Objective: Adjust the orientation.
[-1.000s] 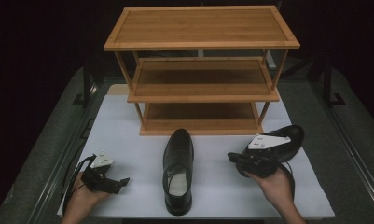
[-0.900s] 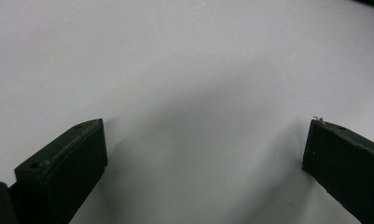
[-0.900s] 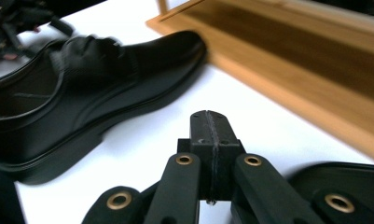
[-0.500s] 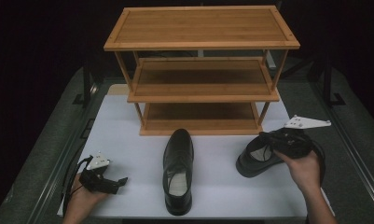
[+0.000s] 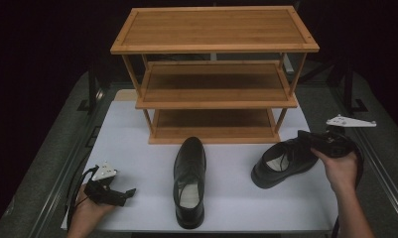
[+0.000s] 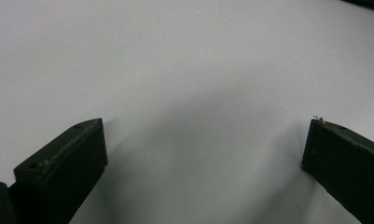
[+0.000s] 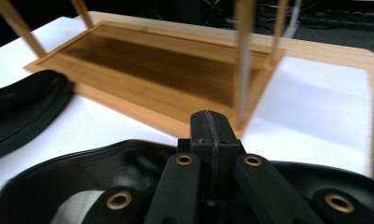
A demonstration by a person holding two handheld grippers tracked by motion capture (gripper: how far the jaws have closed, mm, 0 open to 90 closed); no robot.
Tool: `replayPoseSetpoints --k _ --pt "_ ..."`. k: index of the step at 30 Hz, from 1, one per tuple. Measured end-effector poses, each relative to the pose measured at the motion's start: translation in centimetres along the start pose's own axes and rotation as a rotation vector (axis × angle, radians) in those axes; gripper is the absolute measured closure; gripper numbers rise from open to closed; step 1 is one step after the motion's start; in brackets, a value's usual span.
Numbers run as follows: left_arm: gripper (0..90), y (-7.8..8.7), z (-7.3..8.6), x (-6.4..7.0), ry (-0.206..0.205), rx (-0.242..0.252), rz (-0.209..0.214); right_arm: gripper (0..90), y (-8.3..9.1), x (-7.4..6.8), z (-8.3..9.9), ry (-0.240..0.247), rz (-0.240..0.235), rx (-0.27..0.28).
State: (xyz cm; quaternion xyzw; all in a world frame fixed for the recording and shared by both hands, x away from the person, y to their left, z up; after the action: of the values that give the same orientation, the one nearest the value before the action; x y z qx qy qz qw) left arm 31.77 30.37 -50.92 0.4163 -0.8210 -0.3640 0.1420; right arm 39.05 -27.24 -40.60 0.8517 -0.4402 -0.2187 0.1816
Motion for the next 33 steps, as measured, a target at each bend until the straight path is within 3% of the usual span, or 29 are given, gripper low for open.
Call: replayPoseSetpoints --k 4,5,6,12,15,18,19,22,28,33 --pt "0.0 0.0 0.0 0.0 0.000 0.000 0.001 89.7 0.1 2.3 -0.1 -0.028 0.039 0.009" --pt "0.0 0.0 0.0 0.0 0.000 0.000 0.001 89.7 0.1 2.3 -0.1 -0.028 0.039 0.009" --pt "0.0 0.0 0.0 0.0 -0.001 -0.003 0.001 89.7 0.1 3.4 -0.1 -0.040 0.055 0.011" --pt "0.0 0.0 0.0 0.0 -0.001 -0.002 0.001 89.7 0.0 6.7 0.2 -0.065 0.122 0.009" --pt "0.0 0.0 0.0 0.0 0.000 -0.002 0.001 89.8 0.0 7.7 0.4 -0.081 0.136 0.010" --pt "0.0 0.0 0.0 0.0 0.000 -0.001 0.001 89.8 -0.5 10.0 1.3 -0.123 0.176 0.002" --pt "0.0 0.0 0.0 0.0 0.000 -0.001 0.001 89.8 -0.5 10.0 1.3 -0.123 0.176 0.002" --pt "0.0 0.0 0.0 0.0 0.000 0.001 0.000 89.8 -0.9 12.0 2.3 -0.149 0.216 -0.015" --pt "0.0 0.0 0.0 0.0 0.000 0.001 0.000 89.8 -1.9 14.0 4.0 -0.194 0.249 -0.050" --pt "0.0 0.0 0.0 0.0 0.000 0.001 0.000 89.8 -2.3 14.5 4.7 -0.210 0.261 -0.075"
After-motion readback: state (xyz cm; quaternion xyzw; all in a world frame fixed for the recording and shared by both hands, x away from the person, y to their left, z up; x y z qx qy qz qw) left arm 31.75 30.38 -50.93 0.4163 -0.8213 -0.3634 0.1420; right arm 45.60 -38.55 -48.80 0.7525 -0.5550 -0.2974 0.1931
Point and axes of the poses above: each handheld gripper's, and its own axes: y roughly backward along the jaws, z roughly out of its underside, x roughly to its right, the point moved 8 cm from there along -y, roughly forward along the jaws, and after that the axes turned 4 degrees about -z, right-handed, at the moved point
